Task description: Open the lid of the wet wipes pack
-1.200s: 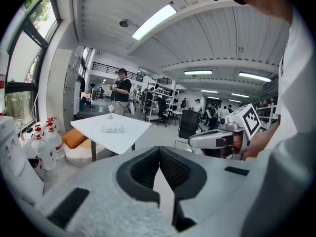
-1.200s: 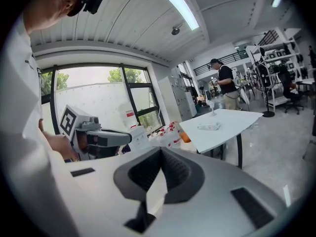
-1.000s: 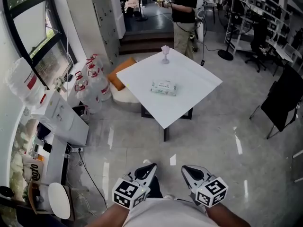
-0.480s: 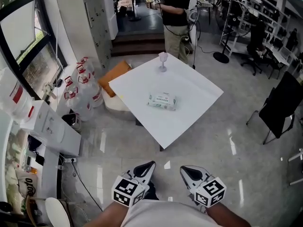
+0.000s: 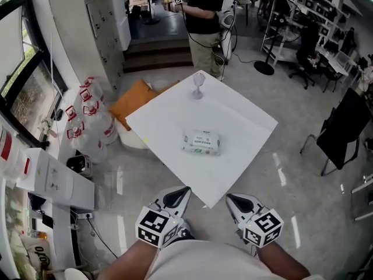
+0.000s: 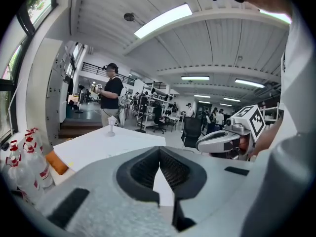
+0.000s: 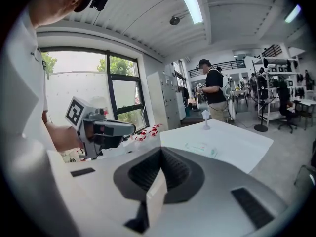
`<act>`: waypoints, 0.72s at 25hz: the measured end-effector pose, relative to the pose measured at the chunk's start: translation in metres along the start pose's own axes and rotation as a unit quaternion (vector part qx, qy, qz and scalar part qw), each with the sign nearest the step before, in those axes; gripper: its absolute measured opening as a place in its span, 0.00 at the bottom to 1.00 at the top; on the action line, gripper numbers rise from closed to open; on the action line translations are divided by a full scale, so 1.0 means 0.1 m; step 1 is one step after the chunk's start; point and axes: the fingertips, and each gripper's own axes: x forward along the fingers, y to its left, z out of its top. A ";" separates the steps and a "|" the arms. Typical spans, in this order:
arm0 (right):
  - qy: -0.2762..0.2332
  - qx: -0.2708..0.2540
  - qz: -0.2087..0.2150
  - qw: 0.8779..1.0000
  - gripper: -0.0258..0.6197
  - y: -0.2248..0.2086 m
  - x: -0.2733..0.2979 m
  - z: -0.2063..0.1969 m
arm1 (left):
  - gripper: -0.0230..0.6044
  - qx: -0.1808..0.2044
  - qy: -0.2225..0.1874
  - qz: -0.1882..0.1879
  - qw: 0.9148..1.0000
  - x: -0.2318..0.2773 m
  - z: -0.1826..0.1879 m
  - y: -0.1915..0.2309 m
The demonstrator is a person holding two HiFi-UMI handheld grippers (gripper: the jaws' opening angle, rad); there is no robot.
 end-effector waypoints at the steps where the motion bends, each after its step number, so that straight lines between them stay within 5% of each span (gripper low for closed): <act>1: -0.001 0.004 -0.005 1.000 0.05 -0.04 0.09 0.04 | 0.05 0.000 0.000 -0.004 1.000 0.04 0.03 0.09; 18: 0.008 0.025 -0.038 0.999 0.05 -0.36 0.72 0.26 | 0.05 -0.010 0.018 -0.032 0.999 0.46 0.09 0.79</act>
